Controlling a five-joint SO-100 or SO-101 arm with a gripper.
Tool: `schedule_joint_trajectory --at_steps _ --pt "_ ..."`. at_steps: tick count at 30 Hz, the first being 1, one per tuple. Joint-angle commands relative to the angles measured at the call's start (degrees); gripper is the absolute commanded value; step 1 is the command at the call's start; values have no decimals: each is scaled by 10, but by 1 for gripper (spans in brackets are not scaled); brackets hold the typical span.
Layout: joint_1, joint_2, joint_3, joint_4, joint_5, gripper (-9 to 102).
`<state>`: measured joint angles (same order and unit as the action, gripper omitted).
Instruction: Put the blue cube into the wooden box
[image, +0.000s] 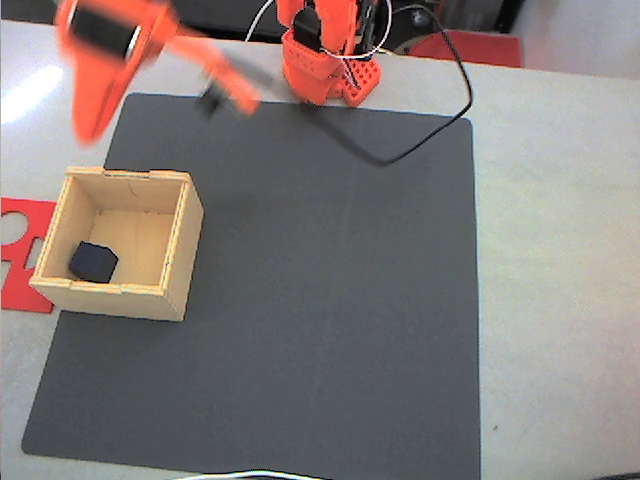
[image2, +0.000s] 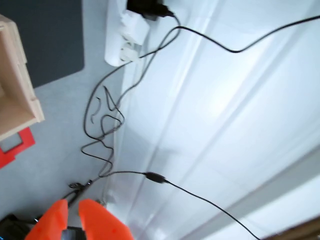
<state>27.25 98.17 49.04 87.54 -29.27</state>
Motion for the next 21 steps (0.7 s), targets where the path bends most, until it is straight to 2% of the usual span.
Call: schedule_joint_trajectory --at_steps 1,4,9,14,21 --pt "-16 125 -22 40 -18 0" --pt "-36 206 -11 84 -14 0" --pt "-130 464 163 46 5 0" --pt "-153 526 175 96 29 0" --pt "-179 682 341 91 26 0"
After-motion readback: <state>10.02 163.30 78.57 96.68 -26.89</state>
